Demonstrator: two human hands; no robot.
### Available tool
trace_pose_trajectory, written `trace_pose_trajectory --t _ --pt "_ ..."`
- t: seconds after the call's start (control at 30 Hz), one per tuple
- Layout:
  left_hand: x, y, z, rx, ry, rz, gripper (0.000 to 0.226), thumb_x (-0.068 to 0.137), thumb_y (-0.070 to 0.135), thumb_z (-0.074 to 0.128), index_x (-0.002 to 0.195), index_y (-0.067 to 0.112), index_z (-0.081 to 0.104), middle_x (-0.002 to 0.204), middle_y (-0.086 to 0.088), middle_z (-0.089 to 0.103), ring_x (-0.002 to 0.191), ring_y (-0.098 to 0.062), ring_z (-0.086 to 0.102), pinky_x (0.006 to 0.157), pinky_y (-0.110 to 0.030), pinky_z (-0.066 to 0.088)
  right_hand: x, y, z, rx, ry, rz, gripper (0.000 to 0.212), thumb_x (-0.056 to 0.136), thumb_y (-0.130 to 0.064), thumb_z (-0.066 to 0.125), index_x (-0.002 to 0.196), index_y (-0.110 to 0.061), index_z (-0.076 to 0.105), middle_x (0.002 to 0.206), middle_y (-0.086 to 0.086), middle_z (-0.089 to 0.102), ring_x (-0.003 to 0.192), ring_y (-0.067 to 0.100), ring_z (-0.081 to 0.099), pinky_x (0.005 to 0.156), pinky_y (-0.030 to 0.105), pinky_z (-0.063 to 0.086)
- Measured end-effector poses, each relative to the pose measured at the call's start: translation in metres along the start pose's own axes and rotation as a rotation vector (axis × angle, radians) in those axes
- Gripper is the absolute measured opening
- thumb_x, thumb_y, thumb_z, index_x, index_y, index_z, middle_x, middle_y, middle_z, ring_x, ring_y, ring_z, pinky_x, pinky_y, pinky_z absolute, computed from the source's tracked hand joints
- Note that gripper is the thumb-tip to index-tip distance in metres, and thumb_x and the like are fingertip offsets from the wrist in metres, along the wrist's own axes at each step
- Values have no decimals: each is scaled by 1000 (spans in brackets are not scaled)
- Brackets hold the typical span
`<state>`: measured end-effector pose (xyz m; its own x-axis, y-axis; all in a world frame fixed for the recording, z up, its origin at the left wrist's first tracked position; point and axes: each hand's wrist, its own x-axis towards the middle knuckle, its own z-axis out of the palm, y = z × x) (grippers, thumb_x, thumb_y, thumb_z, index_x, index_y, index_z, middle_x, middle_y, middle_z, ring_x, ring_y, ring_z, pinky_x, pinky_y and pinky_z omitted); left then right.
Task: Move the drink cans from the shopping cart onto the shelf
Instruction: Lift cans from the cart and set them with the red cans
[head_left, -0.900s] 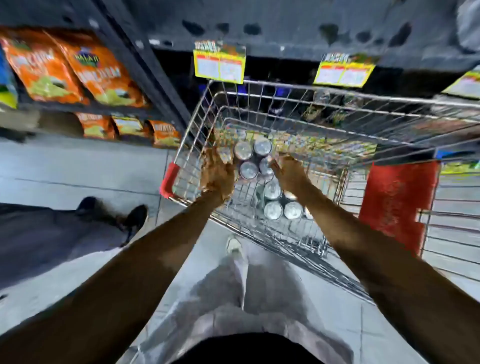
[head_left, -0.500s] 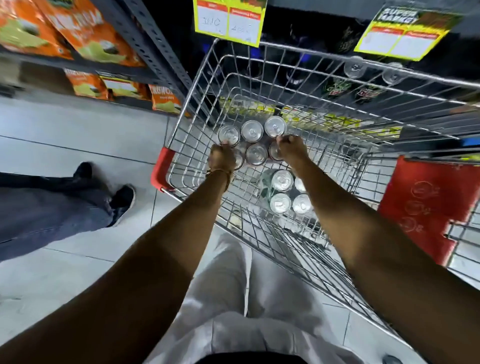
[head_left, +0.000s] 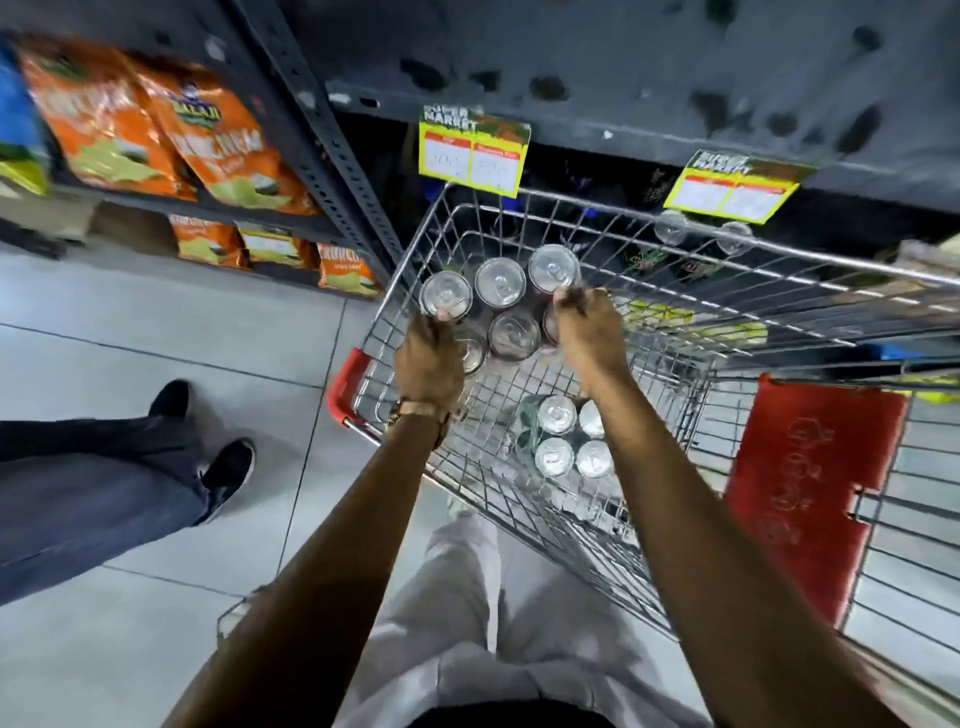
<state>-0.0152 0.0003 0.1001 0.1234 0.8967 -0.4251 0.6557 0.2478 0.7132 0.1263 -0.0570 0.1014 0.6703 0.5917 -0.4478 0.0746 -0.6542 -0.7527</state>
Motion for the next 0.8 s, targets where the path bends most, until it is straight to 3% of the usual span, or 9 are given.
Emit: trace_pose_trajectory --t 0.1,0.17,0.23,0.4,0.53,0.63,0.8 --pt "-17 30 -28 101 69 104 29 99 20 42 110 -2 57 108 -23 65 97 -36 61 71 -36 41 -27 -34 -21 -1 59 -83 32 101 -28 41 81 -8 57 63 0 51 52 13 47 37 9 37" --pt "-28 50 -46 138 136 176 30 98 22 42 105 -2 59 108 -26 65 98 -39 60 66 -33 31 -42 -58 -37 -47 104 -126 33 100 -30 41 79 -9 55 72 7 56 62 20 51 53 20 40" --pt "-34 71 -62 143 176 242 31 97 26 44 98 0 60 104 -25 68 98 -41 61 67 -37 38 -49 -78 -53 -56 141 -151 33 99 -31 43 82 -5 57 83 13 59 75 21 53 66 26 36" --pt "-37 124 -96 99 256 422 37 95 39 46 83 6 58 92 -22 70 91 -41 63 68 -39 46 -48 -128 -88 -123 234 -274 36 96 -29 46 81 1 59 79 14 53 77 20 47 67 29 31" --pt "-21 163 -108 43 296 466 35 94 40 47 72 12 46 88 -21 68 86 -41 62 67 -39 44 -30 -170 -104 -86 250 -341 33 96 -32 46 86 -1 55 86 12 53 82 22 49 72 32 38" --pt "4 193 -111 26 313 456 37 94 42 45 74 12 50 93 -19 68 90 -40 62 67 -36 42 0 -203 -109 -64 252 -366 35 95 -36 46 88 -3 53 91 11 50 86 22 48 81 39 45" --pt "46 224 -109 9 330 398 39 94 45 44 75 11 50 101 -23 68 97 -44 61 75 -40 46 53 -242 -106 -15 228 -359 38 94 -39 47 66 -14 43 89 10 51 81 21 50 70 33 39"
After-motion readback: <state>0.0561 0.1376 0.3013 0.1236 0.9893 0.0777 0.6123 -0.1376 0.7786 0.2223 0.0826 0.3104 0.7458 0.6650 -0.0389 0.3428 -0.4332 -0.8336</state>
